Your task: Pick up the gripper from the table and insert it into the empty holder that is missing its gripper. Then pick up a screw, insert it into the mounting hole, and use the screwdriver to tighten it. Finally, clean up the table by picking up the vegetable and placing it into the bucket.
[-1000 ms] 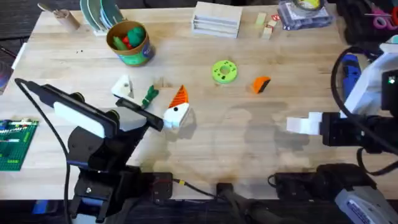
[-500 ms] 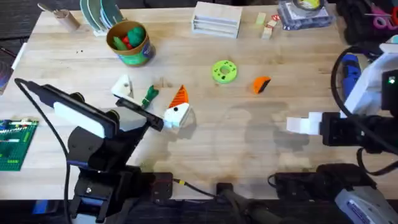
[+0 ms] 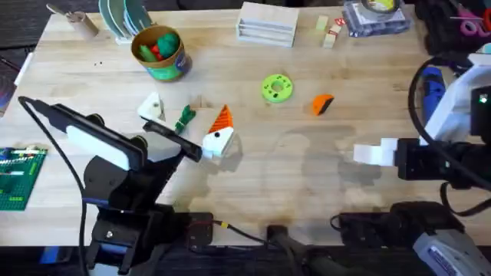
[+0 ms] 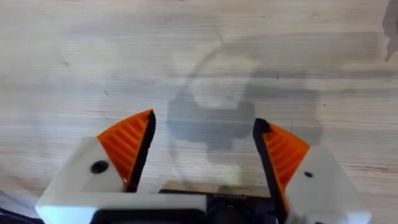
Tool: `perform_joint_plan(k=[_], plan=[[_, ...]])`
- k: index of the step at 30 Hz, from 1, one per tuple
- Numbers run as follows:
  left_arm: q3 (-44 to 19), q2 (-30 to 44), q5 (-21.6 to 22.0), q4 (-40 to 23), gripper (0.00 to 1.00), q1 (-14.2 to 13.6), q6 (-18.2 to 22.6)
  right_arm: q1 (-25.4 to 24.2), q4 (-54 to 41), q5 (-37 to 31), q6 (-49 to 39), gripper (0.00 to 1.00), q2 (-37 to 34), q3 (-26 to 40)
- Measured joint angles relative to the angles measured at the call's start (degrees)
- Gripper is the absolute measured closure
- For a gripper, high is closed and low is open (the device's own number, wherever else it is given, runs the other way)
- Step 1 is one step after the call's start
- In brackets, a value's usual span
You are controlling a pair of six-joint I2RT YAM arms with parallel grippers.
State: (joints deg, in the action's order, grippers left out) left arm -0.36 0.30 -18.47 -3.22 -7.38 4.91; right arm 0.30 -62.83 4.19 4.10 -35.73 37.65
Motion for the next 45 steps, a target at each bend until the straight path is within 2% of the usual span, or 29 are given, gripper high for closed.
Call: perform_joint_plan(k=[3, 4, 9, 16, 26, 45], plan=[[0.0, 0.0, -2.4, 0.1, 0.008, 0.0, -0.1, 0.0, 0.0, 0.0, 0.0, 0.008, 0.0, 0.0], [0.0, 0.0, -7.3, 0.2, 0.008, 0.0, -1.3, 0.0, 0.0, 0.0, 0.0, 0.009, 0.0, 0.0], [0.0, 0.0, -16.0, 0.3, 0.006, 0.0, -6.1, 0.0, 0.0, 0.0, 0.0, 0.010, 0.0, 0.0], [0.0, 0.0, -23.7, 0.0, 0.007, 0.0, -9.3, 0.0, 0.0, 0.0, 0.0, 0.010, 0.0, 0.0], [0.0, 0.0, -26.6, -0.2, 0.008, 0.0, -10.0, 0.0, 0.0, 0.0, 0.0, 0.010, 0.0, 0.0], [0.0, 0.0, -26.8, -0.2, 0.007, 0.0, -10.1, 0.0, 0.4, -3.0, 0.0, 0.010, 0.0, 0.0]])
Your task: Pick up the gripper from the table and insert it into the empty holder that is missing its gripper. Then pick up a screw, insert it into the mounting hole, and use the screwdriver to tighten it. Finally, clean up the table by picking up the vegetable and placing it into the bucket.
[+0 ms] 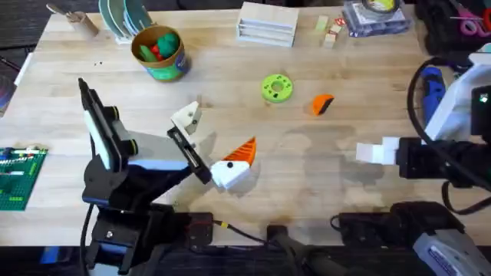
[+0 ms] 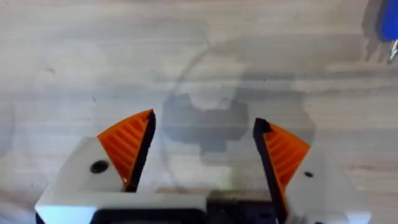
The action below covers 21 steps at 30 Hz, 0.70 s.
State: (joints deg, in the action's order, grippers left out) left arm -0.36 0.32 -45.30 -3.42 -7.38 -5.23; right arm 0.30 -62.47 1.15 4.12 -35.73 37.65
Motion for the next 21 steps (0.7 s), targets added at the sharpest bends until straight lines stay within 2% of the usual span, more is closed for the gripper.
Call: perform_joint_plan(k=[9, 11, 15, 21], plan=[[0.0, 0.0, 0.0, 0.0, 0.008, 0.0, 0.0, 0.0, 15.7, -0.1, 0.2, 0.010, 0.0, 0.0], [0.0, 0.0, 0.0, 0.0, 0.008, 0.0, 0.0, 0.0, 18.8, 1.4, 0.6, 0.010, 0.0, 0.0], [0.0, 0.0, 0.0, 0.0, 0.008, 0.0, 0.0, 0.0, 18.7, 5.1, 1.5, 0.009, 0.0, 0.0], [0.0, 0.0, 0.0, 0.0, 0.009, 0.0, 0.0, 0.0, 27.7, 8.6, 2.0, 0.010, -1.0, 0.1]])
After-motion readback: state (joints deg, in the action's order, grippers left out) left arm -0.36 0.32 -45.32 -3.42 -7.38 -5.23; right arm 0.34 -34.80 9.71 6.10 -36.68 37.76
